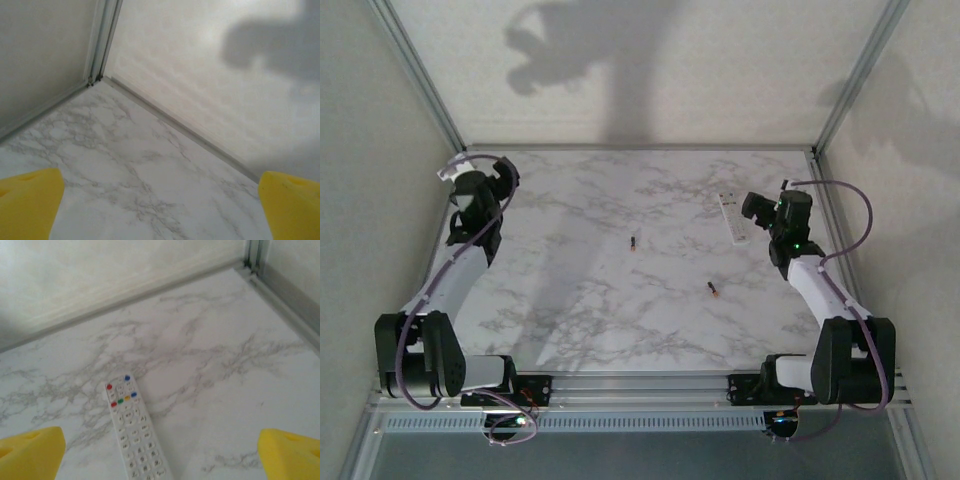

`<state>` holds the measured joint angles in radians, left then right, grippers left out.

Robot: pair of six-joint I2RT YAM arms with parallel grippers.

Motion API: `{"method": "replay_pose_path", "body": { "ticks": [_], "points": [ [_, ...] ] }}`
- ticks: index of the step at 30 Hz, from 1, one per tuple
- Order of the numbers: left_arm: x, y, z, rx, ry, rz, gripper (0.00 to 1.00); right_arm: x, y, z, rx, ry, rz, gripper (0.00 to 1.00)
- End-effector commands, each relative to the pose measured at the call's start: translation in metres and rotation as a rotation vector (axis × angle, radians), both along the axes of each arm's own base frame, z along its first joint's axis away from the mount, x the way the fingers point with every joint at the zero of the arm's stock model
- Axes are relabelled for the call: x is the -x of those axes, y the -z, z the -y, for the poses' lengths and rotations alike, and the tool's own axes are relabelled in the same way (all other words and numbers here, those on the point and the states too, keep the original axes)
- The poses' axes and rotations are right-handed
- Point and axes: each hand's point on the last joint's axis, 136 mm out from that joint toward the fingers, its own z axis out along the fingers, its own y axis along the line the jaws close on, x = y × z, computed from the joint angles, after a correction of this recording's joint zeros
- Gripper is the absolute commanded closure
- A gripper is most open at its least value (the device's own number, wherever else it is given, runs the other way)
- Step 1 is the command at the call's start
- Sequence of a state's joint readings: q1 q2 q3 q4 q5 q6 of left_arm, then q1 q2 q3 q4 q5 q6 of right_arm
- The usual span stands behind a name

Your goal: Load the batteries into the remote control

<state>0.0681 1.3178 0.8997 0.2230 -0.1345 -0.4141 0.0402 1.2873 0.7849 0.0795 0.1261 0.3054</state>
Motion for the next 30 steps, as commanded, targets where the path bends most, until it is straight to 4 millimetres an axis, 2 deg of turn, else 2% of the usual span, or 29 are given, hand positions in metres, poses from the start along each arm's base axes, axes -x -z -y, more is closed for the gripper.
{"method": "replay_pose_path", "body": {
  "ticks": [1,6,10,14,19,30],
  "points": [
    [0.018,0.043,0.018,0.167,0.051,-0.170,0.01,0.012,0.036,-0.016,-0.097,-0.052,-0.221,0.01],
    [0.016,0.054,0.053,0.194,0.180,-0.211,0.01,0.009,0.071,-0.032,-0.070,-0.128,-0.388,0.02],
    [0.016,0.066,0.071,0.193,0.239,-0.242,0.01,0.004,0.093,-0.042,-0.041,-0.168,-0.470,0.06],
    [0.016,0.070,0.082,0.182,0.286,-0.250,0.01,-0.005,0.106,-0.050,0.003,-0.201,-0.528,0.09],
    [0.017,0.074,0.083,0.157,0.298,-0.265,0.01,-0.018,0.124,-0.053,0.075,-0.210,-0.600,0.16],
    [0.021,0.078,0.083,0.146,0.309,-0.276,0.01,-0.033,0.146,-0.053,0.119,-0.209,-0.732,0.27]
  ]
}}
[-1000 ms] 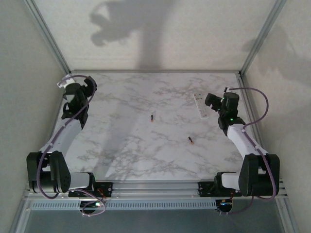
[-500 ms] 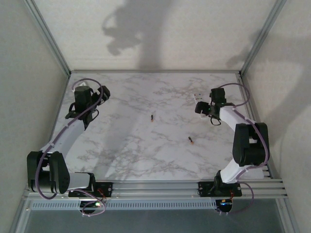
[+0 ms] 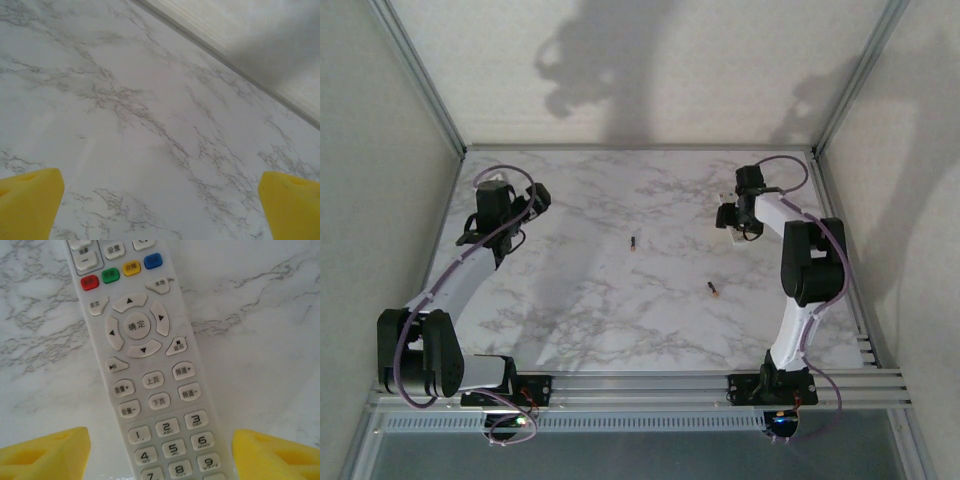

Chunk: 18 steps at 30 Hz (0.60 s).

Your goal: Load the batteries into the remote control

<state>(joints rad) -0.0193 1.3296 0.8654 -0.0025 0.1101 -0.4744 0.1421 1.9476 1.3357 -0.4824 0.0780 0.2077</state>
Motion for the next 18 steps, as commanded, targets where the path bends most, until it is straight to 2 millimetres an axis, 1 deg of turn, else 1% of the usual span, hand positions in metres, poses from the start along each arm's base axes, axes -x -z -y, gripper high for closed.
{"method": "replay_pose_path", "body": {
  "ticks": [1,6,9,11,15,18],
  "points": [
    [0.004,0.005,0.005,-0.015,0.027,-0.013,0.01,0.005,0.006,0.002,0.030,-0.015,-0.066,0.27],
    [0.004,0.002,0.005,-0.014,0.027,-0.007,0.01,0.006,0.014,0.001,0.036,-0.015,-0.112,0.27],
    [0.004,0.003,0.006,-0.014,0.033,-0.010,0.01,0.008,0.021,-0.001,0.032,-0.024,-0.156,0.32],
    [0.004,0.003,0.006,-0.013,0.033,-0.011,0.01,0.009,0.022,-0.003,0.032,-0.029,-0.158,0.34],
    [0.004,0.002,0.007,-0.011,0.038,-0.010,0.01,0.012,0.027,-0.005,0.031,-0.036,-0.189,0.35],
    [0.004,0.002,0.008,-0.006,0.042,-0.012,0.01,0.013,0.028,-0.007,0.047,-0.044,-0.192,0.43]
  ]
}}
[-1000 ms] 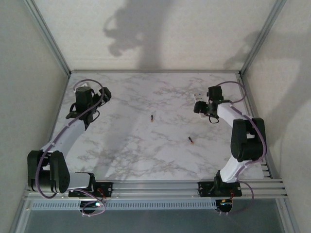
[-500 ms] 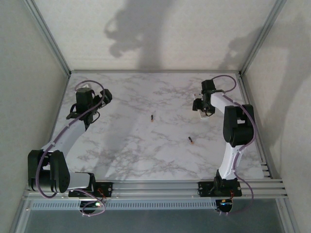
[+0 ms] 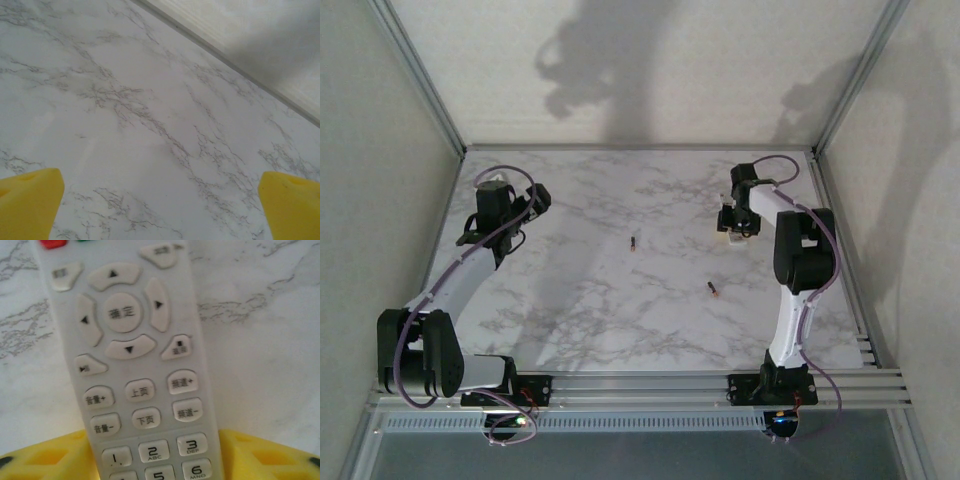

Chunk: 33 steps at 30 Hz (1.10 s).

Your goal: Load the batteries into the remote control

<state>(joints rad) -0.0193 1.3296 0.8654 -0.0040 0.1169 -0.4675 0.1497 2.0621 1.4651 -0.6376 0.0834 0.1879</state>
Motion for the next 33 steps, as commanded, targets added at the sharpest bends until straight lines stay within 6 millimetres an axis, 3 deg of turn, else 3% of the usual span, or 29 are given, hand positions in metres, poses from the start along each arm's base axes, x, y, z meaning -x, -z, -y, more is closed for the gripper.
{"method": "replay_pose_path", "body": {
  "ticks": [1,8,12,16,27,33],
  "points": [
    [0.004,0.002,0.007,-0.003,0.035,-0.011,0.01,0.009,0.006,-0.006,0.017,-0.025,-0.045,0.44],
    [0.008,-0.004,0.008,0.012,0.031,-0.003,0.01,0.013,-0.005,-0.015,-0.019,-0.029,0.019,0.64],
    [0.009,-0.010,0.008,0.034,0.018,0.003,0.01,0.019,-0.017,-0.022,-0.055,-0.028,0.049,0.64],
    [0.008,-0.016,0.021,0.060,0.049,-0.006,0.01,0.025,-0.036,-0.035,-0.144,-0.018,0.097,0.64],
    [0.001,-0.054,0.081,0.335,0.259,0.075,0.01,0.034,-0.117,-0.105,-0.575,-0.062,0.240,0.64],
    [-0.003,-0.089,0.107,0.430,0.361,0.150,0.01,0.053,-0.163,-0.151,-0.741,-0.111,0.287,0.64]
  ]
}}
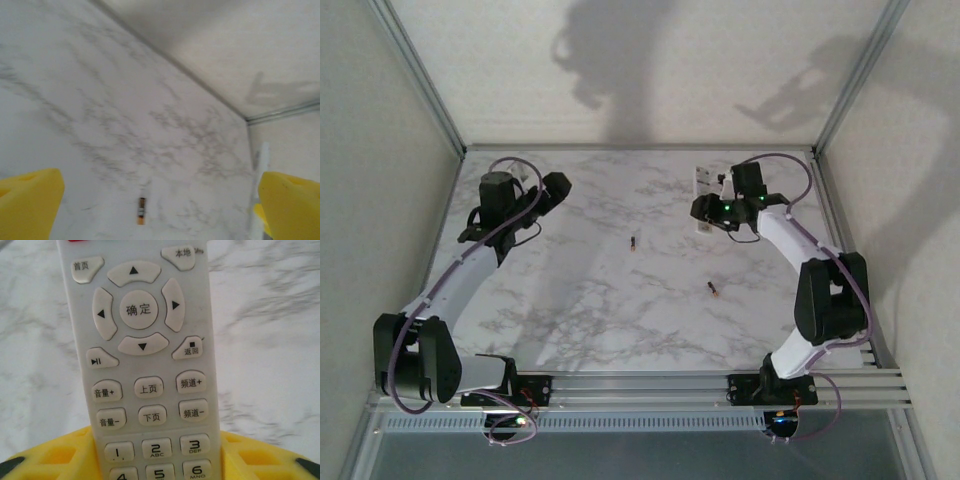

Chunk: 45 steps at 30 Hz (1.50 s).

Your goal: Load the batteries into the remote control

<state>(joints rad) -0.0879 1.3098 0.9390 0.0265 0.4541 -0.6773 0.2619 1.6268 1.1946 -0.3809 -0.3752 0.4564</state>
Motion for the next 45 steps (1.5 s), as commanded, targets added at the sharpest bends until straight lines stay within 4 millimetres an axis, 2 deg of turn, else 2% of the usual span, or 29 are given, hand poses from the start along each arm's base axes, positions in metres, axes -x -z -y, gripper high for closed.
{"method": "replay_pose_path", "body": {
  "ticks": [1,7,10,14,21,25,30,34,38,45],
  "points": [
    [-0.004,-0.040,0.026,0.103,0.104,0.089,0.01,0.014,-0.043,-0.039,-0.164,-0.048,0.054,0.64],
    [0.005,-0.053,0.053,0.187,0.209,0.109,0.01,0.046,-0.078,-0.075,-0.258,-0.070,0.121,0.63],
    [0.015,-0.055,0.071,0.200,0.270,0.127,0.00,0.057,-0.086,-0.084,-0.290,-0.076,0.140,0.63],
    [0.023,-0.063,0.089,0.299,0.338,0.129,0.00,0.067,-0.106,-0.096,-0.436,-0.080,0.159,0.63],
    [0.031,-0.105,0.115,0.467,0.415,0.206,0.00,0.075,-0.153,-0.119,-0.646,-0.190,0.199,0.64],
    [0.037,-0.113,0.137,0.552,0.454,0.203,0.01,0.075,-0.182,-0.138,-0.751,-0.297,0.186,0.63],
    [0.034,-0.121,0.163,0.600,0.514,0.193,0.06,0.077,-0.211,-0.150,-0.824,-0.390,0.196,0.63],
    [0.031,-0.128,0.172,0.631,0.542,0.197,0.15,0.078,-0.219,-0.155,-0.839,-0.430,0.192,0.63],
    [0.034,-0.139,0.175,0.681,0.579,0.226,0.19,0.080,-0.226,-0.159,-0.870,-0.464,0.190,0.63],
    [0.040,-0.154,0.180,0.707,0.626,0.275,0.27,0.081,-0.224,-0.162,-0.873,-0.467,0.180,0.63]
  ]
}}
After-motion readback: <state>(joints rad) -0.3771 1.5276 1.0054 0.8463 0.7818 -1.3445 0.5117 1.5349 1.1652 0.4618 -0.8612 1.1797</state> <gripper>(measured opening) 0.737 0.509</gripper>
